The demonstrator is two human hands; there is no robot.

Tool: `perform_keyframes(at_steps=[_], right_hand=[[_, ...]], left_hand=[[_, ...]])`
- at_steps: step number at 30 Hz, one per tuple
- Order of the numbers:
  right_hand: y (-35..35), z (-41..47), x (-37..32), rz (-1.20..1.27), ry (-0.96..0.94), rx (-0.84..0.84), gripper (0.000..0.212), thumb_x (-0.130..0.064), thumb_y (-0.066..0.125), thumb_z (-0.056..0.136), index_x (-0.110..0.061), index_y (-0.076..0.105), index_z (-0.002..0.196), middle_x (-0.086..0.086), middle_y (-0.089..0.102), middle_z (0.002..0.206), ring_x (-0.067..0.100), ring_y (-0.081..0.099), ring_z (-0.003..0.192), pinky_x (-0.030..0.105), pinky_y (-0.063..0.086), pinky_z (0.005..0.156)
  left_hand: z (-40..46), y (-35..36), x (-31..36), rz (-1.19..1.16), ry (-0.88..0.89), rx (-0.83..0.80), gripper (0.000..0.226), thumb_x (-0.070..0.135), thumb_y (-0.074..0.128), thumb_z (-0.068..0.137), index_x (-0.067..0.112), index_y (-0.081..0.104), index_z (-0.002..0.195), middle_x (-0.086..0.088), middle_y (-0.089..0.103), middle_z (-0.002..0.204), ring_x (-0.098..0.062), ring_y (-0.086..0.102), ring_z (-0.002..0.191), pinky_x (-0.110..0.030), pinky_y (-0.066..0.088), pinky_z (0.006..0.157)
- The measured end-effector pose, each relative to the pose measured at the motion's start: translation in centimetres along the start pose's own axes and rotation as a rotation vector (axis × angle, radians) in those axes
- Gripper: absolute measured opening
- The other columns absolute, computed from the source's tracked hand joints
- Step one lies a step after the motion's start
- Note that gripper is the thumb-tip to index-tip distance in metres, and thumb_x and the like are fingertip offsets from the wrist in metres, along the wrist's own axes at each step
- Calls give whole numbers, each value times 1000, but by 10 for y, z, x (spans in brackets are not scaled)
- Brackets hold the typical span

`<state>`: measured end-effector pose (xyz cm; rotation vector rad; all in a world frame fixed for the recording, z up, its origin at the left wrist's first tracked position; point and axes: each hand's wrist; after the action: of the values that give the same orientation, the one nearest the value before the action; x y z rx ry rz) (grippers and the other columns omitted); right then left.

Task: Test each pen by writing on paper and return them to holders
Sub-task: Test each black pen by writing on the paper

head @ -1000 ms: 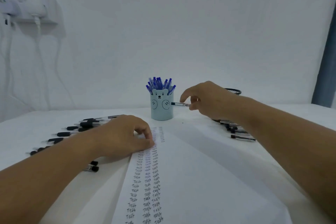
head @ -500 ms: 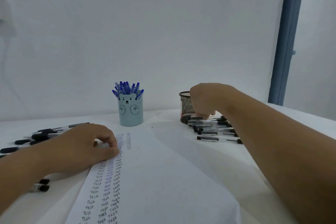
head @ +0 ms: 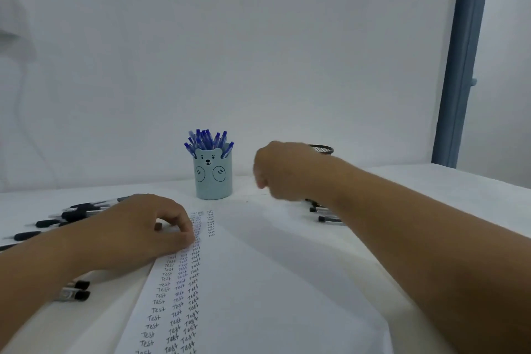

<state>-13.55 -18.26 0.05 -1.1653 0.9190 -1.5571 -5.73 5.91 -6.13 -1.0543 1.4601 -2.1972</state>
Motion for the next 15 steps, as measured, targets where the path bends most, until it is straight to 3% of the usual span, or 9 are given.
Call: perform_keyframes(at_steps=[3,6,10,12,15], right_hand=[[22,3,-32,91,-184,58,36,-11,52,92,-27,68,119,2,62,123,27,62,107,38,53,86],[42,3,-52,221,-298,101,30,-21,49,96,-31,67,118,-4,64,120,22,58,112,39,51,89],[56,3,-62,321,-386,158,24,-28,47,100,-27,70,107,-13,64,104,13,57,98,37,52,86],[61,8,-60,380,-385,161,22,-30,49,100,-29,70,106,-19,58,97,5,51,90,33,50,87],[66,12,-59,445,-401,168,18,-33,54,98,-31,70,106,-23,55,95,-7,47,79,21,41,80]], left_hand=[[1,-3,6,-21,-22,13,2,42,76,84,44,75,85,29,70,99,5,65,94,-24,52,92],[1,-14,5,-55,-2,82,10,32,77,86,39,77,78,23,73,92,5,66,92,-25,53,93],[-7,-44,-5,53,-19,69,10,25,78,86,35,77,82,25,70,77,3,64,76,-18,48,74],[-14,-59,-11,34,-71,-43,10,21,79,86,31,77,86,23,64,64,2,56,60,-13,43,63],[-26,-78,-19,-2,-150,-199,9,16,83,82,21,79,88,19,59,57,2,52,55,-11,40,59]])
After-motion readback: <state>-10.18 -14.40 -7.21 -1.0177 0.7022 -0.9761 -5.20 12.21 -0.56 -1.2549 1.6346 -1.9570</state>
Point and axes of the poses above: each hand's wrist, its own z-axis towards the middle knuckle, its own y-axis out of the palm, x = y × z
